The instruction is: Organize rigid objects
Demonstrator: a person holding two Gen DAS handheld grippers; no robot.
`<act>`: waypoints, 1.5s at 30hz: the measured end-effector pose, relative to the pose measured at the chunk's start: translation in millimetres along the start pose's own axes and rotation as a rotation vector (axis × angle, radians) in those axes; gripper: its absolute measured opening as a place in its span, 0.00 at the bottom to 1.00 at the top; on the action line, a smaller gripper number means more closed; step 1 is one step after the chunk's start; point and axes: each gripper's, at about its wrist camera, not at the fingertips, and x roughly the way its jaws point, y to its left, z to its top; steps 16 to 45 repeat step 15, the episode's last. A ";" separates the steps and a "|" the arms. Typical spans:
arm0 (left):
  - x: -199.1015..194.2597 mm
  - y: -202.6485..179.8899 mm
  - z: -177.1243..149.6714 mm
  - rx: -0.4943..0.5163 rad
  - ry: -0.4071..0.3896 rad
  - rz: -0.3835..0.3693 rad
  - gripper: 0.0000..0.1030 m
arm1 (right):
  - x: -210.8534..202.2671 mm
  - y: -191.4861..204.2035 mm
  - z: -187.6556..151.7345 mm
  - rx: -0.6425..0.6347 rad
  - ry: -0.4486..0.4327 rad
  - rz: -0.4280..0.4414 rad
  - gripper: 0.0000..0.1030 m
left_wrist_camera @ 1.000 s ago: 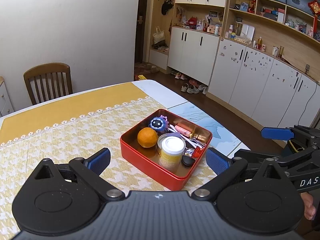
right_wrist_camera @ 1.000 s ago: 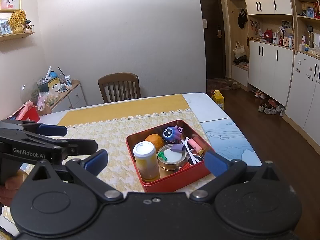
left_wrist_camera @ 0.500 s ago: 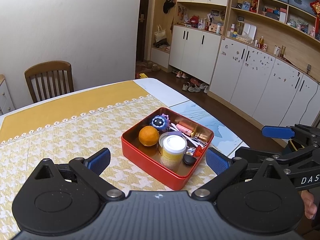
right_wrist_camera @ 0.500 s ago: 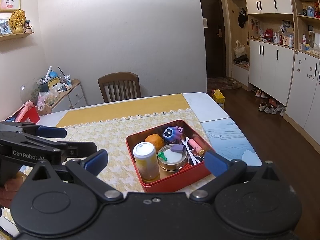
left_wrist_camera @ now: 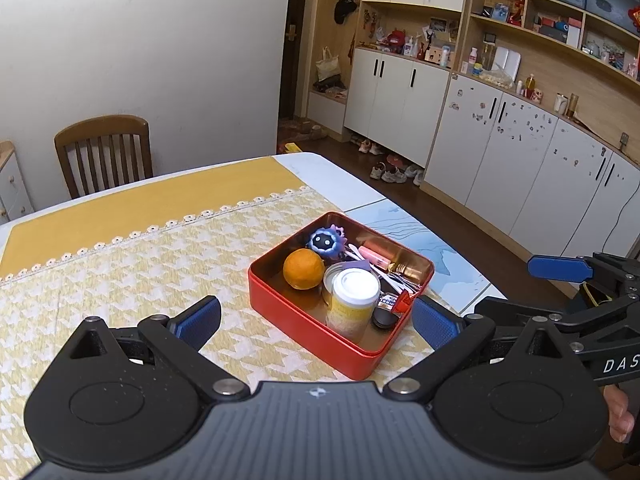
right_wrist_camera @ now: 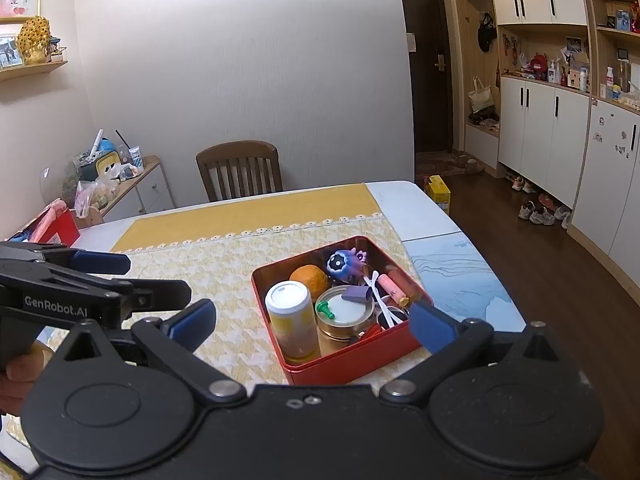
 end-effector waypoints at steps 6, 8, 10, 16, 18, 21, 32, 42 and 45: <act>1.3 3.6 -0.4 -0.023 0.008 -0.021 0.99 | 1.2 0.2 -0.2 -0.002 0.007 -0.001 1.00; 1.9 4.1 -0.5 -0.027 0.010 -0.020 0.99 | 1.5 0.5 -0.3 -0.001 0.011 -0.002 1.00; 2.4 5.0 -0.7 -0.032 0.013 -0.020 0.99 | 2.5 0.6 -0.1 -0.001 0.014 -0.004 1.00; 2.1 6.5 0.1 -0.033 0.010 -0.017 0.99 | 4.6 1.3 -0.7 0.001 0.019 -0.005 1.00; 2.1 6.5 0.1 -0.033 0.010 -0.017 0.99 | 4.6 1.3 -0.7 0.001 0.019 -0.005 1.00; 2.1 6.5 0.1 -0.033 0.010 -0.017 0.99 | 4.6 1.3 -0.7 0.001 0.019 -0.005 1.00; 2.1 6.5 0.1 -0.033 0.010 -0.017 0.99 | 4.6 1.3 -0.7 0.001 0.019 -0.005 1.00; 2.1 6.5 0.1 -0.033 0.010 -0.017 0.99 | 4.6 1.3 -0.7 0.001 0.019 -0.005 1.00; 2.1 6.5 0.1 -0.033 0.010 -0.017 0.99 | 4.6 1.3 -0.7 0.001 0.019 -0.005 1.00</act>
